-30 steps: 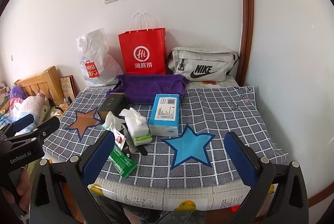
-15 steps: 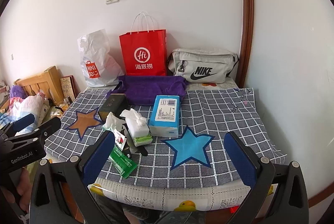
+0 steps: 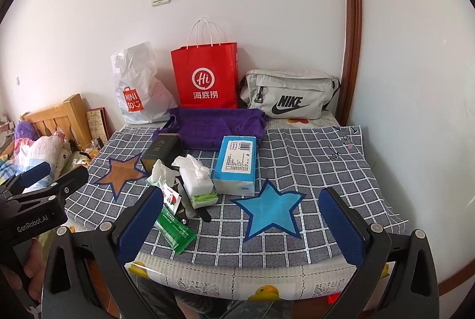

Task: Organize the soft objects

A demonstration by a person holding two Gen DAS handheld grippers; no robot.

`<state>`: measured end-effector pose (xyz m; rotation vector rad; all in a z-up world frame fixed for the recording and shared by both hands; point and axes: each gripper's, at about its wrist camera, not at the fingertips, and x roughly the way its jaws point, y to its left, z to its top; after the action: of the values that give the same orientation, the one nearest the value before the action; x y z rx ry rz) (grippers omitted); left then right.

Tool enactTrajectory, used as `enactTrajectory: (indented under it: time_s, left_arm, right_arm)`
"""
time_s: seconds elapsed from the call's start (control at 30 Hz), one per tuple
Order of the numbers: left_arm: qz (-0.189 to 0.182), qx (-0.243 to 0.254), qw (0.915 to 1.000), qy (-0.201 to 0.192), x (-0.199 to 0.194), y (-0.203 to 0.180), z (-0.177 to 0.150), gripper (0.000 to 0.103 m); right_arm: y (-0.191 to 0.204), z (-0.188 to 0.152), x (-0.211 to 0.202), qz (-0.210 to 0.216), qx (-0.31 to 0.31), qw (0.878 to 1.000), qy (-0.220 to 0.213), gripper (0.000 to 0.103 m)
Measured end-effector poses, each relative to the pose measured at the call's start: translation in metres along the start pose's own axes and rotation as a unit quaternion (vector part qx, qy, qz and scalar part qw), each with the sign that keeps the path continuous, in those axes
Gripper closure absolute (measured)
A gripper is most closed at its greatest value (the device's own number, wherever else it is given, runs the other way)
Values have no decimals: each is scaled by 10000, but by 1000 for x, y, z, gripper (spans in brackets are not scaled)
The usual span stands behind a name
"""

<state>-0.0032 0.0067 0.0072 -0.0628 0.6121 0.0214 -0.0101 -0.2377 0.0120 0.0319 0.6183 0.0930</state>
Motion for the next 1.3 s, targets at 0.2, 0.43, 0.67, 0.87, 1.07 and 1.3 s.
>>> enactTrajectory:
  time_s: [0.2, 0.43, 0.67, 0.87, 1.07, 1.3]
  left_arm:
    - [0, 1, 10000, 8, 0, 0, 0, 0]
    - [-11, -10, 10000, 5, 0, 1, -2, 0]
    - [-15, -3, 10000, 2, 0, 2, -2, 0]
    - [-43, -17, 10000, 1, -1, 3, -3, 0]
    - [0, -55, 10000, -3, 0, 4, -2, 0]
    - [128, -198, 9996, 143, 22, 18, -5, 0]
  right_arm:
    - [0, 0, 0, 12, 5, 10000, 0, 0]
    - [0, -1, 0, 8, 6, 10000, -3, 0]
    - [1, -1, -1, 22, -4, 10000, -21, 0]
    - [3, -1, -2, 54, -37, 10000, -59, 0]
    - [5, -2, -2, 125, -73, 9999, -80, 0]
    - [10, -10, 20, 323, -168, 9993, 42, 0]
